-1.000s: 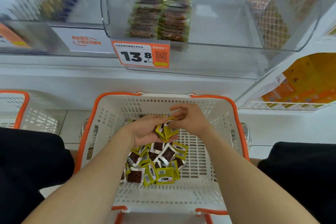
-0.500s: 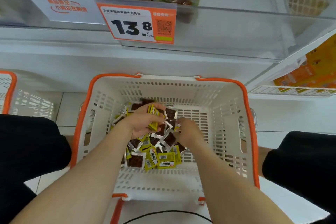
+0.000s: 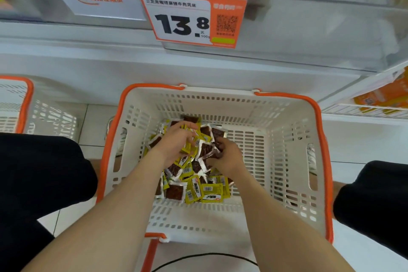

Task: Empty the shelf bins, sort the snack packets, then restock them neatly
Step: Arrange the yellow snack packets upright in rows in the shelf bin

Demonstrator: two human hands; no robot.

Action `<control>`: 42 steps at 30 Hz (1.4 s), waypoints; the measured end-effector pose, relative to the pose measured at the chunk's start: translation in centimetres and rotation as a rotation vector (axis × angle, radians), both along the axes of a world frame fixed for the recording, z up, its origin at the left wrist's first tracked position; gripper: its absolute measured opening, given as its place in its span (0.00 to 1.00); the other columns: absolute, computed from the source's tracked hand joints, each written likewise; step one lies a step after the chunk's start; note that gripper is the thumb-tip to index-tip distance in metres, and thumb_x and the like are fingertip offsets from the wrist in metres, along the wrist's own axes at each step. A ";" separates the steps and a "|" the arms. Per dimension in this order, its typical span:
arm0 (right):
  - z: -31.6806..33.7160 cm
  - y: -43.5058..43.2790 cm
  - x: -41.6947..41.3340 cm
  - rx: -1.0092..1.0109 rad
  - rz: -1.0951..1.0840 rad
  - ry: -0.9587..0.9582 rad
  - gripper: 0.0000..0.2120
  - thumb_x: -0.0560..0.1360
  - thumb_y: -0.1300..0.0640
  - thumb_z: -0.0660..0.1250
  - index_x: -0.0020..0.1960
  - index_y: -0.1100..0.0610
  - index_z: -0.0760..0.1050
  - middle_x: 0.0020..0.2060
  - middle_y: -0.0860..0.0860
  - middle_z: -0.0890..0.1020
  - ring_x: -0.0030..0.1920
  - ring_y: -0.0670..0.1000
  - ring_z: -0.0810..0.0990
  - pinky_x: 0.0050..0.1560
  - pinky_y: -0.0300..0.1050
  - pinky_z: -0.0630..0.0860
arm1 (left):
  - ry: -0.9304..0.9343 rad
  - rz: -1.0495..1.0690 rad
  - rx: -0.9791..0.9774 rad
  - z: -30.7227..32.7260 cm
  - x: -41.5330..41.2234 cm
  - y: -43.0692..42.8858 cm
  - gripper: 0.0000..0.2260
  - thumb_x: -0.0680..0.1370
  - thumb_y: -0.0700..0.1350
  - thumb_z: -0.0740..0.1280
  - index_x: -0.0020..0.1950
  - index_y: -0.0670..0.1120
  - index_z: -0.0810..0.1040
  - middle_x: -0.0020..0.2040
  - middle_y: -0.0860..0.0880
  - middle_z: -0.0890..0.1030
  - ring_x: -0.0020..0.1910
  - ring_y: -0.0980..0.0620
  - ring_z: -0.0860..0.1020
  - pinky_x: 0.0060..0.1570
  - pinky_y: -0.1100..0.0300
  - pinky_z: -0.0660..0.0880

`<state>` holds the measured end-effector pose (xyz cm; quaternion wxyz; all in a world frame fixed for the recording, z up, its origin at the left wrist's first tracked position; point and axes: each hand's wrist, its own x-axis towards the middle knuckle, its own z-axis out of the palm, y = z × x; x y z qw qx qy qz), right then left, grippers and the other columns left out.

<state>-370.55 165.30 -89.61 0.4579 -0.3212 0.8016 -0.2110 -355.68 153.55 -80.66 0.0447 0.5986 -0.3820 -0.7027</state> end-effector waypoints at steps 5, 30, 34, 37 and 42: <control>0.2 -1.4 1.8 -0.009 -0.098 -0.019 0.28 0.71 0.47 0.81 0.65 0.56 0.76 0.54 0.49 0.81 0.49 0.50 0.80 0.50 0.47 0.76 | -0.002 -0.008 0.004 0.3 0.1 -0.2 0.17 0.72 0.36 0.63 0.55 0.50 0.84 0.56 0.46 0.81 0.51 0.45 0.79 0.55 0.39 0.81; 1.1 -1.1 3.1 0.171 0.019 0.002 0.17 0.73 0.46 0.79 0.46 0.56 0.76 0.38 0.49 0.78 0.36 0.49 0.75 0.28 0.37 0.62 | 0.056 0.013 0.050 0.1 0.4 -0.2 0.16 0.80 0.39 0.58 0.63 0.47 0.80 0.56 0.43 0.78 0.46 0.45 0.77 0.51 0.45 0.77; 1.3 -0.8 1.5 0.136 0.042 -0.007 0.13 0.74 0.48 0.78 0.45 0.54 0.76 0.38 0.49 0.78 0.43 0.54 0.79 0.33 0.42 0.67 | 0.087 0.066 0.085 -0.6 0.7 -0.4 0.15 0.81 0.43 0.57 0.59 0.48 0.82 0.52 0.43 0.78 0.42 0.46 0.77 0.49 0.47 0.75; 2.0 -0.6 -0.1 0.051 -0.003 -0.066 0.13 0.73 0.48 0.79 0.42 0.55 0.79 0.38 0.51 0.83 0.42 0.56 0.82 0.37 0.47 0.75 | 0.073 0.071 0.076 -0.5 0.6 -0.3 0.15 0.82 0.43 0.57 0.58 0.48 0.83 0.52 0.44 0.80 0.43 0.45 0.78 0.51 0.46 0.75; 5.1 -1.8 -2.9 -0.140 -0.236 -0.349 0.11 0.75 0.52 0.79 0.48 0.61 0.85 0.43 0.60 0.87 0.43 0.60 0.88 0.47 0.65 0.85 | 0.132 0.155 0.097 0.5 -0.3 0.0 0.16 0.84 0.41 0.57 0.65 0.44 0.80 0.52 0.40 0.80 0.41 0.44 0.79 0.45 0.50 0.77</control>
